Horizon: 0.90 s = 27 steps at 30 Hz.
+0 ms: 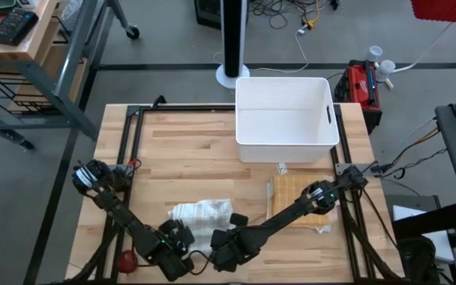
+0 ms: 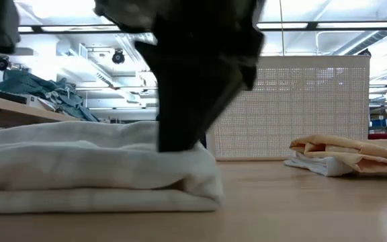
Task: Fold towel
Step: Fold the white checkered towel
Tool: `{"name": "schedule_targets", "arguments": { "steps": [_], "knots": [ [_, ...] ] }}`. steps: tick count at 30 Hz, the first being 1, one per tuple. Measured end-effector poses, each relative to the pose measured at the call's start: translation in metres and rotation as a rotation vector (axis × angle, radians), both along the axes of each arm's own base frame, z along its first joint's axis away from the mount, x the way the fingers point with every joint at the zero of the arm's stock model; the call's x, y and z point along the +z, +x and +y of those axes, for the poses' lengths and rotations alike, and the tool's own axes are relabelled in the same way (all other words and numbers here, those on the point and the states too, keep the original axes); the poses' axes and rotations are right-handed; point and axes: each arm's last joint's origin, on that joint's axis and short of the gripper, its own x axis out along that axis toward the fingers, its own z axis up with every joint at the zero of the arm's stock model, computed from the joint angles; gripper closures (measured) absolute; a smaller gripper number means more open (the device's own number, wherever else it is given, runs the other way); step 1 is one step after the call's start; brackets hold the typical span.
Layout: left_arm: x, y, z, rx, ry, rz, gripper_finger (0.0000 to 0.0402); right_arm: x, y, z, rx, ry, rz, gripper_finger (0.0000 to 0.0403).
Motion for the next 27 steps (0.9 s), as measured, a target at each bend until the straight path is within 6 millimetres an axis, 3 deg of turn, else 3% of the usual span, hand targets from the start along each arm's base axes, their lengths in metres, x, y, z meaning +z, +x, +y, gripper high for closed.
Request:
{"name": "schedule_targets", "arguments": {
  "steps": [6, 14, 20, 24, 27],
  "knots": [
    [0.003, -0.02, -0.002, 0.037, 0.043, 0.071, 0.04, -0.01, -0.01, 0.006, -0.022, -0.014, 0.042, 0.0403],
    [0.015, -0.04, -0.005, 0.051, 0.018, 0.109, 0.0399, -0.008, -0.017, 0.008, 0.001, -0.029, 0.084, 0.0403],
    [0.04, -0.048, -0.006, 0.055, -0.006, -0.035, 0.0398, 0.022, -0.023, 0.011, 0.008, -0.019, -0.001, 0.0403],
    [0.056, -0.045, 0.001, 0.065, 0.093, -0.243, 0.0401, 0.043, -0.026, 0.007, -0.006, -0.091, -0.084, 0.0403],
    [0.059, -0.037, 0.014, 0.063, 0.181, -0.27, 0.04, 0.054, -0.023, -0.005, -0.009, -0.117, -0.11, 0.0403]
  ]
}}
